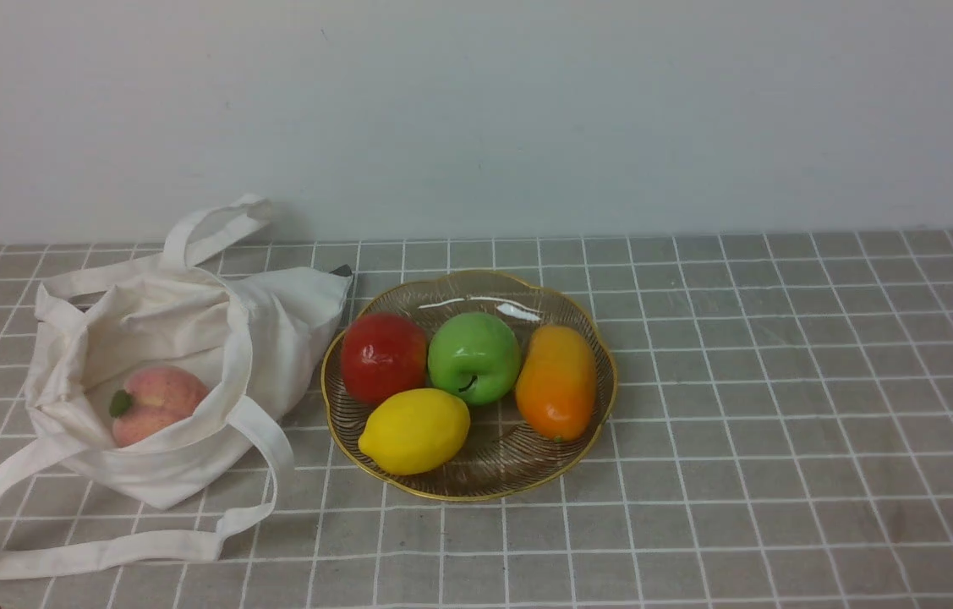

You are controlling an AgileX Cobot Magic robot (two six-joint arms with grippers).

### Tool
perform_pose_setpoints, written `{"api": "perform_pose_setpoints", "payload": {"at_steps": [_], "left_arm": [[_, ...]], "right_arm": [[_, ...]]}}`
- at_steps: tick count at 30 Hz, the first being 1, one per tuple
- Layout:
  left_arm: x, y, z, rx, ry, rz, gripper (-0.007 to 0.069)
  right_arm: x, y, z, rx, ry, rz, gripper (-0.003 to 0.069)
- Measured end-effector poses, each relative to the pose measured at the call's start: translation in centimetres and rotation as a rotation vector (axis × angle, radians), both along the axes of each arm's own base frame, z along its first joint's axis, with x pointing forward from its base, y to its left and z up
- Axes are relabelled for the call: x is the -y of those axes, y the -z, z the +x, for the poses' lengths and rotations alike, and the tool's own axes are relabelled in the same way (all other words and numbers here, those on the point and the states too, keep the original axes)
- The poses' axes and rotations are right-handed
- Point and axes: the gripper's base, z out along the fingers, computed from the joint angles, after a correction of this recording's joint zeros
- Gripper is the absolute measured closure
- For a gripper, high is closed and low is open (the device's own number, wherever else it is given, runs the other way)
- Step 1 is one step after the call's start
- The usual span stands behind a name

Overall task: Take the fruit out of the bag on the grey coffee tablecloth and place them on the plate.
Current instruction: 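Reach into the cloth bag and grasp the peach with the left gripper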

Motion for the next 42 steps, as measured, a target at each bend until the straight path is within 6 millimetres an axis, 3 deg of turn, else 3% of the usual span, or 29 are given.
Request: {"api": "perform_pose_setpoints", "payload": {"at_steps": [31, 38, 42], "left_arm": [[-0.1, -0.1, 0.1, 0.019, 0.005, 0.061, 0.0632], [0.4, -1.9, 0.4, 0.199, -0.018, -0.296, 0.0632], [0.3, -3.0, 0.4, 0.320, -0.025, -0.383, 0.0632]], "right_arm": [[0.0, 0.0, 0.0, 0.000, 0.000, 0.000, 0.0673], [0.0, 0.0, 0.0, 0.000, 0.000, 0.000, 0.0673], [0.0, 0.0, 0.0, 0.000, 0.000, 0.000, 0.0673]]}}
